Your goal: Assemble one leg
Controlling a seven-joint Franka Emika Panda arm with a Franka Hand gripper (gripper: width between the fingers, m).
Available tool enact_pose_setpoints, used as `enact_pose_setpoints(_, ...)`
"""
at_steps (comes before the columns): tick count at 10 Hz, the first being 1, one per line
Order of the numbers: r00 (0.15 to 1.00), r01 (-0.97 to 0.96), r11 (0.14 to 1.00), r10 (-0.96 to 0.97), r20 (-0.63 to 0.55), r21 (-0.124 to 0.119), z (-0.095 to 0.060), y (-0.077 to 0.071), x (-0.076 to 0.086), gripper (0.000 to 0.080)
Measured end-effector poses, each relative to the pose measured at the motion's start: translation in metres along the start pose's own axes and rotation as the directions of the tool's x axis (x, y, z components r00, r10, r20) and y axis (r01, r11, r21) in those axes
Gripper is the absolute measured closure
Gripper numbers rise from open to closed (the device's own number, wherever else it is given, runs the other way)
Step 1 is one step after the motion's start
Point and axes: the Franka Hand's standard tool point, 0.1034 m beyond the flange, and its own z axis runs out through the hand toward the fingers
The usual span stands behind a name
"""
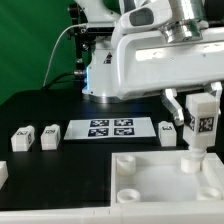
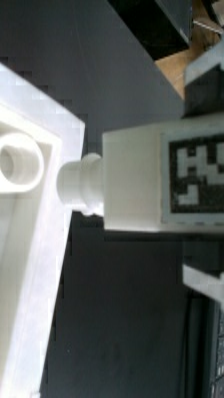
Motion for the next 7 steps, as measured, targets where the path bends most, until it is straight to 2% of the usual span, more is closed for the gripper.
enact_pose_setpoints(2, 1.000, -0.005, 1.000, 0.005, 0.005, 0.016, 0.016, -0.014, -0.003, 0.0509)
enact_pose_setpoints(4, 1.000, -0.011, 1.000, 0.011, 0.010, 0.017, 0.025, -0.013, -0.005, 0.0509)
enact_pose_setpoints(7, 1.000, -0.013, 1.000, 0.013, 0.014, 0.023, 0.040, -0.018, -0.019, 0.0509)
